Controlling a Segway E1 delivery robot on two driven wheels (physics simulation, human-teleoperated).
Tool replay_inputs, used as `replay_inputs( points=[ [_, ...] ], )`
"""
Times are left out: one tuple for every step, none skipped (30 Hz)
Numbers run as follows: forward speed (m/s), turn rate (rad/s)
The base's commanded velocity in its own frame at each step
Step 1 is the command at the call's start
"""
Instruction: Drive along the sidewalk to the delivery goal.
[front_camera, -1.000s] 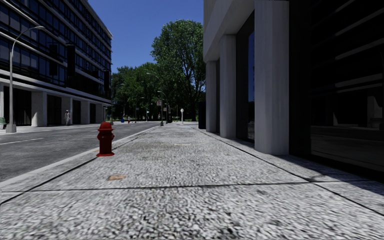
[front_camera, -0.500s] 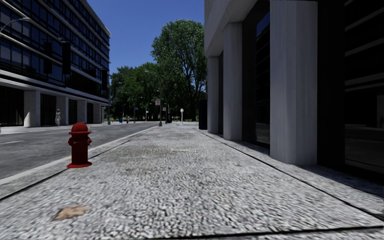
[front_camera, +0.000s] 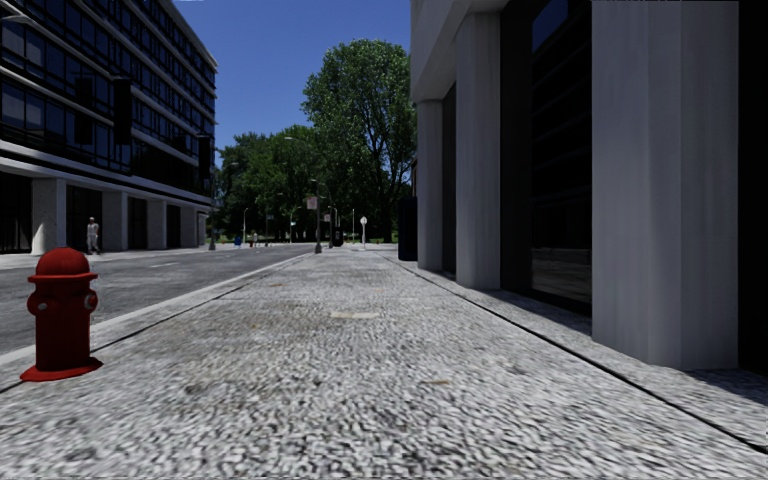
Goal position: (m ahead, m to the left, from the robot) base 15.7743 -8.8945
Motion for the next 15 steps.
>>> replay_inputs(
  points=[
    [2.00,0.00],
    [2.00,0.00],
    [2.00,0.00],
    [2.00,0.00],
    [2.00,0.00],
    [2.00,0.00],
    [2.00,0.00],
    [2.00,0.00],
    [2.00,0.00],
    [2.00,0.00],
    [2.00,0.00],
    [2.00,0.00],
    [2.00,0.00],
    [2.00,0.00],
    [2.00,0.00]
  ],
)
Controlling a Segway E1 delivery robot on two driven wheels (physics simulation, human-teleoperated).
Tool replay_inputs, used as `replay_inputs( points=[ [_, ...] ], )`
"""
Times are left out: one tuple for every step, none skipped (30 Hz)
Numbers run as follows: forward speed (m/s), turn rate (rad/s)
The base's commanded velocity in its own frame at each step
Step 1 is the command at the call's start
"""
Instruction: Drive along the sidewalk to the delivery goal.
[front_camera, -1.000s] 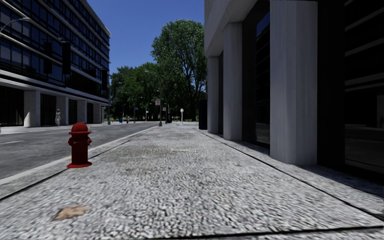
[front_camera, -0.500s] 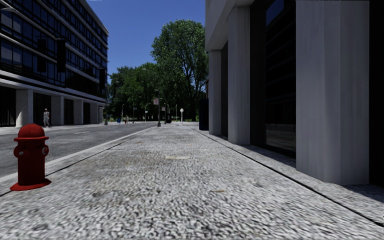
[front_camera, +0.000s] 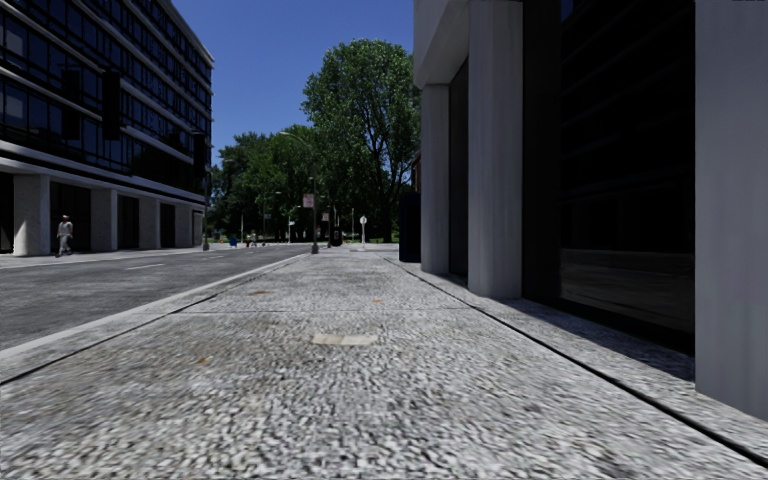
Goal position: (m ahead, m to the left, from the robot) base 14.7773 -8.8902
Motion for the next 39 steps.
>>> replay_inputs(
  points=[
    [2.00,0.00],
    [2.00,0.00],
    [2.00,0.00],
    [2.00,0.00],
    [2.00,0.00],
    [2.00,0.00],
    [2.00,0.00],
    [2.00,0.00],
    [2.00,0.00],
    [2.00,0.00],
    [2.00,0.00],
    [2.00,0.00],
    [2.00,0.00],
    [2.00,0.00],
    [2.00,0.00],
    [2.00,0.00],
    [2.00,0.00],
    [2.00,0.00],
    [2.00,0.00],
    [2.00,0.00],
    [2.00,0.00],
    [2.00,0.00],
    [2.00,0.00],
    [2.00,0.00],
    [2.00,0.00],
    [2.00,0.00],
    [2.00,0.00],
    [2.00,0.00],
    [2.00,0.00],
    [2.00,0.00],
    [2.00,0.00],
    [2.00,0.00],
    [2.00,0.00],
    [2.00,0.00],
    [2.00,0.00],
    [2.00,0.00],
    [2.00,0.00],
    [2.00,0.00],
    [2.00,0.00]
  ],
)
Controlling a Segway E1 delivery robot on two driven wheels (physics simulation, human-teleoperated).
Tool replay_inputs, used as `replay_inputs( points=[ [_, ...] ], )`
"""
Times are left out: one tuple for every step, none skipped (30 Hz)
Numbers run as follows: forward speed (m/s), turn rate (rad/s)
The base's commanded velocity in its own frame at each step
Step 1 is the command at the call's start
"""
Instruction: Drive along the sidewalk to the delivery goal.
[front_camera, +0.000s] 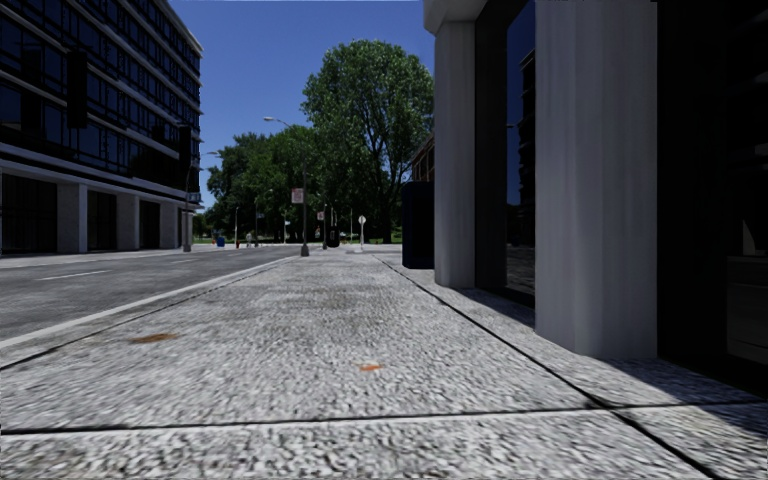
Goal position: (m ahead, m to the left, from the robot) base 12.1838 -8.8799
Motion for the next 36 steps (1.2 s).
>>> replay_inputs(
  points=[
    [2.00,0.00],
    [2.00,0.00],
    [2.00,0.00],
    [2.00,0.00],
    [2.00,0.00],
    [2.00,0.00],
    [2.00,0.00],
    [2.00,0.00],
    [2.00,0.00],
    [2.00,0.00],
    [2.00,0.00],
    [2.00,0.00],
    [2.00,0.00],
    [2.00,0.00],
    [2.00,0.00],
    [2.00,0.00],
    [2.00,0.00],
    [2.00,0.00],
    [2.00,0.00],
    [2.00,0.00],
    [2.00,0.00],
    [2.00,0.00],
    [2.00,0.00],
    [2.00,0.00],
    [2.00,0.00],
    [2.00,0.00],
    [2.00,0.00],
    [2.00,0.00],
    [2.00,0.00],
    [2.00,0.00],
    [2.00,0.00],
    [2.00,0.00],
    [2.00,0.00],
    [2.00,0.00],
    [2.00,0.00],
    [2.00,0.00]
  ],
)
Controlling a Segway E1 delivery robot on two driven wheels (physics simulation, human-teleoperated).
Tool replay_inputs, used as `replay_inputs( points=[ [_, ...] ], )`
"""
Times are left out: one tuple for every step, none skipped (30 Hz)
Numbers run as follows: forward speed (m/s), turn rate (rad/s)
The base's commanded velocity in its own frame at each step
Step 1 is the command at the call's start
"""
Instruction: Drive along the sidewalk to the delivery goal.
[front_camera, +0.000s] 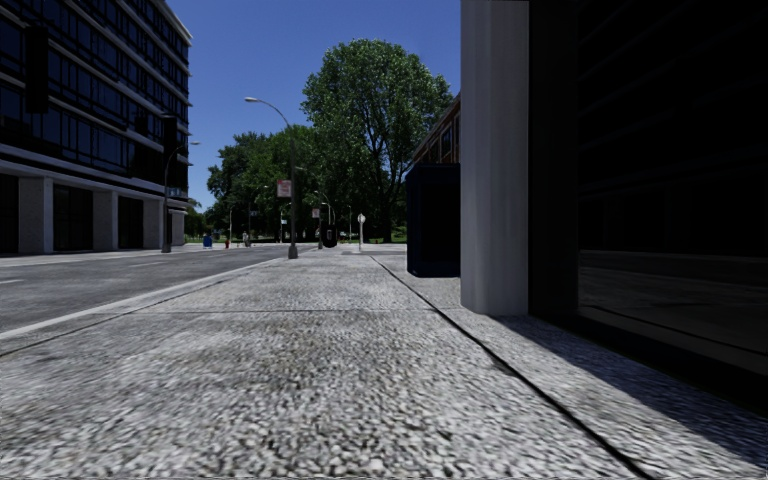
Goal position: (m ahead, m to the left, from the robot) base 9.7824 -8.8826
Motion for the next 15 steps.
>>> replay_inputs(
  points=[
    [2.00,0.00],
    [2.00,0.00],
    [2.00,0.00],
    [2.00,0.00],
    [2.00,0.00],
    [2.00,0.00],
    [2.00,0.00],
    [2.00,0.00],
    [2.00,0.00],
    [2.00,0.00],
    [2.00,0.00],
    [2.00,0.00],
    [2.00,0.00],
    [2.00,0.00],
    [2.00,0.00]
  ],
)
